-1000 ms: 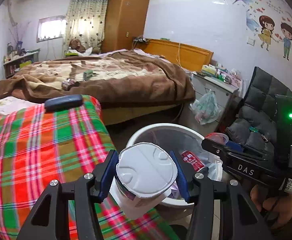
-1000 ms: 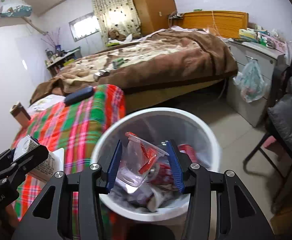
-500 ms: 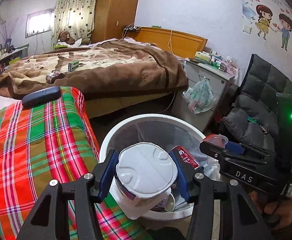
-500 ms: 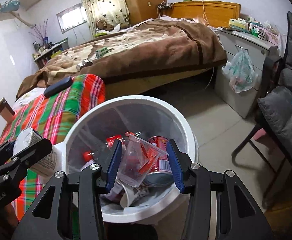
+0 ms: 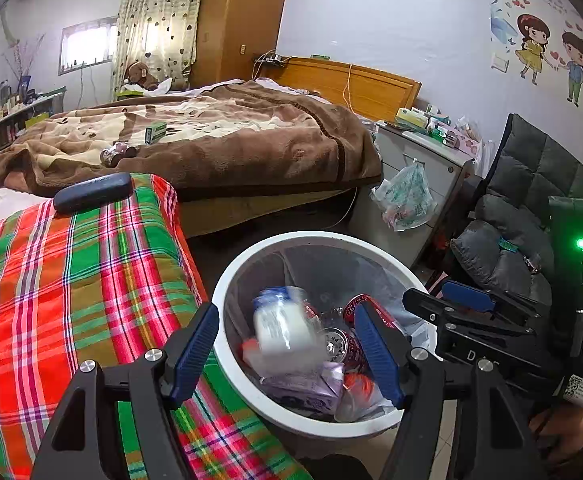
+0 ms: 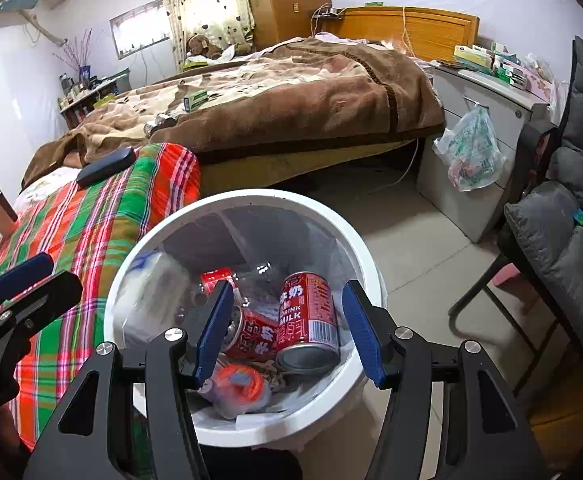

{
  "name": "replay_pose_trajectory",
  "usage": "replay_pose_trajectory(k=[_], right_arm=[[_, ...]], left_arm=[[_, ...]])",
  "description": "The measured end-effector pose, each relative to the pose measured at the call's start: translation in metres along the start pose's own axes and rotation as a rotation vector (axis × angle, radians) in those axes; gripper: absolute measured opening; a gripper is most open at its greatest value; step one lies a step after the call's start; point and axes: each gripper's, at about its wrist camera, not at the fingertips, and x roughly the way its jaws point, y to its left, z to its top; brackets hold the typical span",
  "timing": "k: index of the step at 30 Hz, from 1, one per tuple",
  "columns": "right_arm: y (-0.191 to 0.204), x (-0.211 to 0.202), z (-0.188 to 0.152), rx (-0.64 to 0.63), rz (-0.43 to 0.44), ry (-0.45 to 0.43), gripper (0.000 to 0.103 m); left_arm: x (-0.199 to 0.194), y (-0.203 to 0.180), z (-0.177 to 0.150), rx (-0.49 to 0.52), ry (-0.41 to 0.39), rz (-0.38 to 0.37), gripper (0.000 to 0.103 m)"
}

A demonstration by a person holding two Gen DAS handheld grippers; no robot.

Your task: Collect trash

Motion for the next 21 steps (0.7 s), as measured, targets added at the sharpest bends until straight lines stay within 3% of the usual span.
replay_pose_trajectory(k=[13,21], right_arm=[[0.013,-0.019,-0.012,0.024,0.041,-0.054,0.059],[0.026,-0.035,-0.023,0.005,0.050,-0.098,0.059]], left_arm=[[-0.037,0.006,-0.015,-0.001,-0.047,0.043,0.070],[-0.063,0.007,-0.037,0.011,-0.070,0.133,0.070]])
